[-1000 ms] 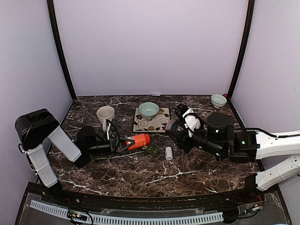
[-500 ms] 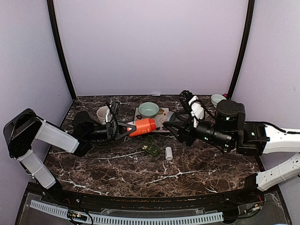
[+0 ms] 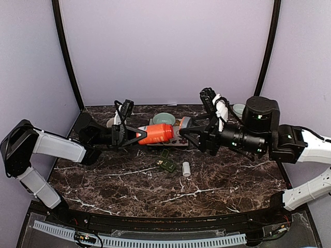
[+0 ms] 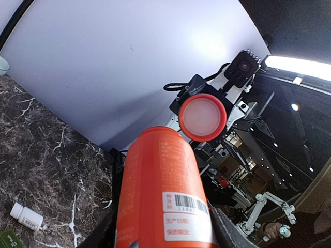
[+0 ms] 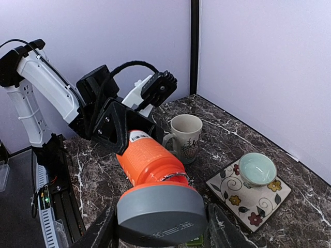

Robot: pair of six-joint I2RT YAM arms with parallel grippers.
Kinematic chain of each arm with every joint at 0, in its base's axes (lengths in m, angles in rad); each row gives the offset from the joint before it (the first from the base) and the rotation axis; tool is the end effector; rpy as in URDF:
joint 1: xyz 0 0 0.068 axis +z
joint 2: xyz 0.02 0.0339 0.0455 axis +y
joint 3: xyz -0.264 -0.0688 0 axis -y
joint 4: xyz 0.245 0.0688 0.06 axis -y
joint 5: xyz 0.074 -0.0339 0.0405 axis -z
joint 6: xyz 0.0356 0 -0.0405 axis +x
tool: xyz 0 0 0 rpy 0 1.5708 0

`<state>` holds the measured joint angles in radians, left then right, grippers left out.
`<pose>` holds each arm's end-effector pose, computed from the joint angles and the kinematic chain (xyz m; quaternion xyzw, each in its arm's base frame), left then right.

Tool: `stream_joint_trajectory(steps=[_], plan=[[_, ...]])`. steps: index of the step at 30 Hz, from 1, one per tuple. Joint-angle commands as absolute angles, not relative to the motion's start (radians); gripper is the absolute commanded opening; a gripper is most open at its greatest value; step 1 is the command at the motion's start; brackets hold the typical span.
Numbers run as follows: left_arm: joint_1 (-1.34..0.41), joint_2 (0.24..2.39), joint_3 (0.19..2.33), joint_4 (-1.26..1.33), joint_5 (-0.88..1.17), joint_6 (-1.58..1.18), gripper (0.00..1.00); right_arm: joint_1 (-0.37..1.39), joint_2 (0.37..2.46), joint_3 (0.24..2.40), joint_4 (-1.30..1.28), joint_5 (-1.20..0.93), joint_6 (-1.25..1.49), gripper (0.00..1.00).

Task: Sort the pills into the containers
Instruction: Close the lid of the pill bottle on the pill bottle.

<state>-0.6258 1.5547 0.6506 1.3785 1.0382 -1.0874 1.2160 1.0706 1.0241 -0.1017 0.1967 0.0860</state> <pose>0.2222 -0.1984 0.2641 0.3087 0.5374 -0.7293 0.2900 0.0929 0.2307 0.3776 -0.3495 0.6710 0.3345 0.5619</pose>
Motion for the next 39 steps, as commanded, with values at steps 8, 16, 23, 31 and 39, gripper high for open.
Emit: stream_joint_trajectory(steps=[8, 16, 23, 31, 39], plan=[[-0.621, 1.495, 0.711, 1.521, 1.165, -1.237, 0.00, 1.210, 1.114, 1.160, -0.264, 0.076, 0.094, 0.18], [-0.621, 1.489, 0.715, 1.563, 1.205, -1.288, 0.00, 1.210, 1.159, 1.214, -0.303, -0.007, 0.110, 0.18], [-0.621, 1.501, 0.725, 1.618, 1.230, -1.344, 0.00, 1.209, 1.188, 1.237, -0.330, -0.037, 0.114, 0.19], [-0.621, 1.506, 0.727, 1.628, 1.251, -1.358, 0.00, 1.210, 1.212, 1.261, -0.331, -0.068, 0.112, 0.20], [-0.621, 1.506, 0.729, 1.641, 1.259, -1.373, 0.00, 1.209, 1.229, 1.278, -0.328, -0.079, 0.109, 0.20]])
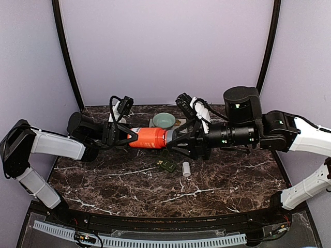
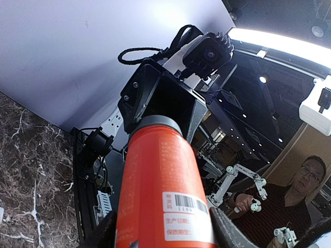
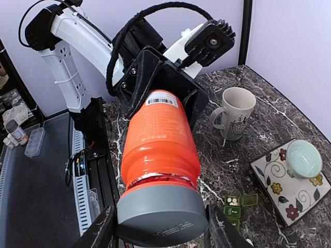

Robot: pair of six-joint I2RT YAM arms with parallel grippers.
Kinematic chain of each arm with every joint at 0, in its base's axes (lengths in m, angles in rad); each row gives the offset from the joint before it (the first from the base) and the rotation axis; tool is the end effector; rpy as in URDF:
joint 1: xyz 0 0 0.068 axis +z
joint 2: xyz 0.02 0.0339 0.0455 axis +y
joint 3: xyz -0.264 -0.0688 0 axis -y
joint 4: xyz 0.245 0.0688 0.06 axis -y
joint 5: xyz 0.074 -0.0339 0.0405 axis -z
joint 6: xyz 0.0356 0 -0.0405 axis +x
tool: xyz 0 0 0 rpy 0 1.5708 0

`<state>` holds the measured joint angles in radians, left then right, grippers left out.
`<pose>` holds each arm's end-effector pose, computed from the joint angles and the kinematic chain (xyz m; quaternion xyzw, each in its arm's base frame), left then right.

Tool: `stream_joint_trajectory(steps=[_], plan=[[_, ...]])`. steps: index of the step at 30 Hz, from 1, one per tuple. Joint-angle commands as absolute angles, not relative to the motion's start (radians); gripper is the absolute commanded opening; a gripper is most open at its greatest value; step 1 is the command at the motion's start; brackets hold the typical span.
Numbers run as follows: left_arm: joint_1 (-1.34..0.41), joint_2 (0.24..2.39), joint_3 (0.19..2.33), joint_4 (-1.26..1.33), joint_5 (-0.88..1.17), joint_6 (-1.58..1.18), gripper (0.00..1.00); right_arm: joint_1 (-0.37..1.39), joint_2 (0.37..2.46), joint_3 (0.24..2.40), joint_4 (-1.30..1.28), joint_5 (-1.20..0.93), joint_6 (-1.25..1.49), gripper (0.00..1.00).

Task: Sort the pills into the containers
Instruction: Close the lid of the pill bottle on the pill bottle.

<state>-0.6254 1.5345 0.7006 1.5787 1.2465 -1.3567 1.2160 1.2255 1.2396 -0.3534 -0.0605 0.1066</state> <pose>0.2091 -0.1926 0.2941 0.3827 0.4955 -0.7505 0.2114 0.0946 0.2615 0.3889 -0.4446 0.6844 0.3740 0.4404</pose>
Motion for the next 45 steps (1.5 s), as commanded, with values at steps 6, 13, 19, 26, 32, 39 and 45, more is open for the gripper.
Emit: stream_joint_trajectory(steps=[6, 13, 19, 26, 32, 39, 45], plan=[[-0.621, 1.502, 0.726, 1.640, 1.261, -1.373, 0.00, 1.210, 1.229, 1.279, -0.317, -0.080, 0.109, 0.20], [-0.621, 1.497, 0.725, 1.640, 1.258, -1.372, 0.00, 1.210, 1.233, 1.285, -0.306, -0.081, 0.110, 0.20], [-0.621, 1.495, 0.724, 1.637, 1.259, -1.371, 0.00, 1.209, 1.242, 1.291, -0.295, -0.084, 0.111, 0.20], [-0.621, 1.490, 0.729, 1.634, 1.260, -1.373, 0.00, 1.210, 1.257, 1.300, -0.293, -0.086, 0.107, 0.21], [-0.621, 1.483, 0.733, 1.634, 1.261, -1.377, 0.00, 1.209, 1.267, 1.302, -0.292, -0.082, 0.107, 0.21], [-0.627, 1.469, 0.736, 1.616, 1.268, -1.373, 0.00, 1.209, 1.286, 1.315, -0.297, -0.077, 0.101, 0.21], [-0.639, 1.448, 0.740, 1.536, 1.276, -1.308, 0.00, 1.212, 1.319, 1.343, -0.310, -0.078, 0.095, 0.21]])
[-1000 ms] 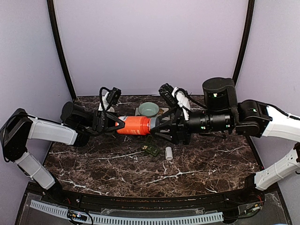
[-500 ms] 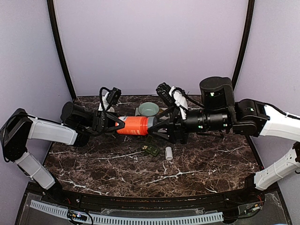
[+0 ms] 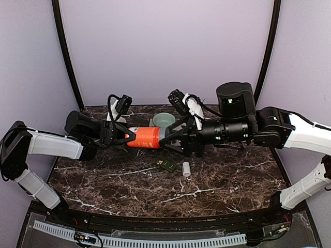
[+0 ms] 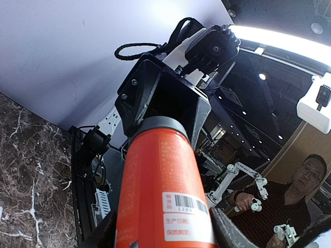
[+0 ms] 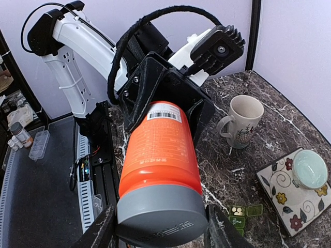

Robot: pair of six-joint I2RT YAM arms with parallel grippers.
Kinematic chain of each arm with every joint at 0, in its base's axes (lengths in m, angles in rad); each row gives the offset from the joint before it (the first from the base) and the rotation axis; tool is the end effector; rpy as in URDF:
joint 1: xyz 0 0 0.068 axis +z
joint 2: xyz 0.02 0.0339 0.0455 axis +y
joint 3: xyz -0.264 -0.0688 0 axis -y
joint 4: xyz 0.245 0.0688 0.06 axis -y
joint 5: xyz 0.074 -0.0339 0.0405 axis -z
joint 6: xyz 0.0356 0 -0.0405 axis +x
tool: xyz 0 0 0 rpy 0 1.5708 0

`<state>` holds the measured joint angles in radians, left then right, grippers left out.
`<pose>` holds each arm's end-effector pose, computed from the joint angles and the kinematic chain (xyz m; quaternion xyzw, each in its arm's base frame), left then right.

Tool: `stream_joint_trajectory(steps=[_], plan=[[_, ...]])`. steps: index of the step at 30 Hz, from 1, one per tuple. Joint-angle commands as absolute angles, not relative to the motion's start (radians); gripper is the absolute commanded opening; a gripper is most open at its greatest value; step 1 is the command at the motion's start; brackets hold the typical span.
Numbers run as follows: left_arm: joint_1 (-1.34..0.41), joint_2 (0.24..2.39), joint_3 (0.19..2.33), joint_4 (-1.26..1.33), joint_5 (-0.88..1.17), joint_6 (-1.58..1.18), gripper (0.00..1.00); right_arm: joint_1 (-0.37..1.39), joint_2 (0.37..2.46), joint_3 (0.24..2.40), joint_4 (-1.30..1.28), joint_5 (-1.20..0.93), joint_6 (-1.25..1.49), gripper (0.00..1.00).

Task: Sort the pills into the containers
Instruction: Close the lid of the pill bottle on the pill bottle.

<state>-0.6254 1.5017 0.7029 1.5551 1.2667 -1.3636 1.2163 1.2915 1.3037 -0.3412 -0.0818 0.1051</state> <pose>0.2049 -0.1898 0.3013 0.3917 0.4938 -0.7483 0.2068 0.0997 0.2777 0.3949 -0.4489 0.6779 0.3830 0.4385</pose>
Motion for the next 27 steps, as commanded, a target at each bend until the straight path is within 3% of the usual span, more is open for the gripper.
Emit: stream_joint_trajectory(steps=[1, 27], plan=[[-0.641, 1.445, 0.742, 1.528, 1.276, -1.301, 0.00, 1.212, 1.324, 1.346, -0.311, -0.078, 0.095, 0.21], [-0.706, 1.362, 0.779, 1.321, 1.192, -1.070, 0.00, 1.226, 1.400, 1.322, -0.181, -0.027, 0.159, 0.18]])
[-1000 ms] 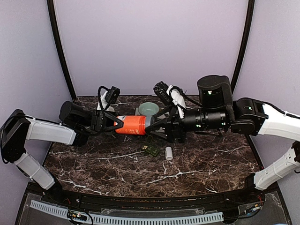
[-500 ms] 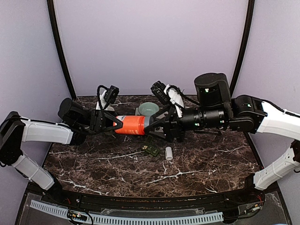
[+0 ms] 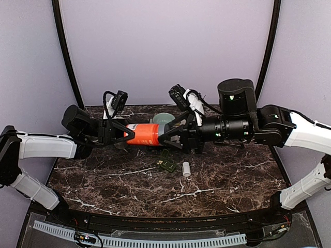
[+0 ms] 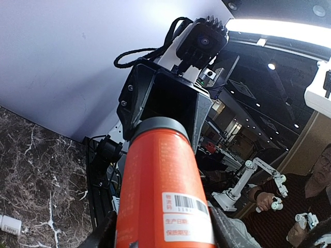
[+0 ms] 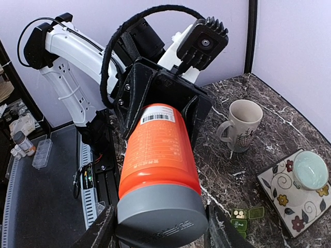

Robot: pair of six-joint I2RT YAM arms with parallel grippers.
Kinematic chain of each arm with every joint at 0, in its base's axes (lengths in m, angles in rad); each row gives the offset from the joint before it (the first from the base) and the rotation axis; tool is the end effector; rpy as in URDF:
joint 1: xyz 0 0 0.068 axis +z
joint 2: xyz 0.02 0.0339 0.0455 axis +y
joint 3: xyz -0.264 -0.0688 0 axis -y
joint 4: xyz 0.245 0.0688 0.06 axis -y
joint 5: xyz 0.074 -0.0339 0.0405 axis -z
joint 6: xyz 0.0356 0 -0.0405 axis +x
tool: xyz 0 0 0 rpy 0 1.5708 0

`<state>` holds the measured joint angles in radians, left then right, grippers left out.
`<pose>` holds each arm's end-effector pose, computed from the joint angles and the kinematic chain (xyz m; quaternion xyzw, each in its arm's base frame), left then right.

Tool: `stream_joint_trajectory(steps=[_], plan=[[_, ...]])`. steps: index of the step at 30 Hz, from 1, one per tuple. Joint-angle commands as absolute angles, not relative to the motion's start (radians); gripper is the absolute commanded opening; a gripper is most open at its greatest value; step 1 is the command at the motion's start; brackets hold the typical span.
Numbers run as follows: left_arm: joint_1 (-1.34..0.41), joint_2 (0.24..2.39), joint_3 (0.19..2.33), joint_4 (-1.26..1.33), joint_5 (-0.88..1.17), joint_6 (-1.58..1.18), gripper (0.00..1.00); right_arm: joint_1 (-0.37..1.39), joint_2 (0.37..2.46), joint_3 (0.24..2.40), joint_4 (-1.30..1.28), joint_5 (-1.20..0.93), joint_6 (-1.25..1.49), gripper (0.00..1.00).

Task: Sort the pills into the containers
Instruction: Close the lid of the pill bottle on the pill bottle, then screw the lid of the pill bottle onto the pill bottle.

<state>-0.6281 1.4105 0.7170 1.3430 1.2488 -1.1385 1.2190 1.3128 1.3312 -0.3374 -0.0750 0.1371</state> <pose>0.2007 -0.1875 0.3152 0.4157 0.4812 -0.7266 0.2604 0.1010 0.2830 0.3989 -0.4359 0.6829 0.3909 0.4369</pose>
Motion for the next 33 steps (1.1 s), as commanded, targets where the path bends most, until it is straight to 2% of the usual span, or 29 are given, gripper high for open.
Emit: stream_joint_trajectory(steps=[1, 11, 25, 33], plan=[[-0.708, 1.353, 0.782, 1.293, 1.190, -1.040, 0.00, 1.227, 1.405, 1.326, -0.181, -0.030, 0.162, 0.18], [-0.731, 1.279, 0.811, 1.033, 1.154, -0.814, 0.00, 1.226, 1.443, 1.355, -0.174, -0.036, 0.252, 0.16], [-0.737, 1.257, 0.848, 0.935, 1.197, -0.718, 0.00, 1.173, 1.455, 1.392, -0.150, -0.211, 0.403, 0.14], [-0.738, 1.196, 0.896, 0.595, 1.151, -0.451, 0.00, 1.149, 1.522, 1.483, -0.245, -0.286, 0.503, 0.09]])
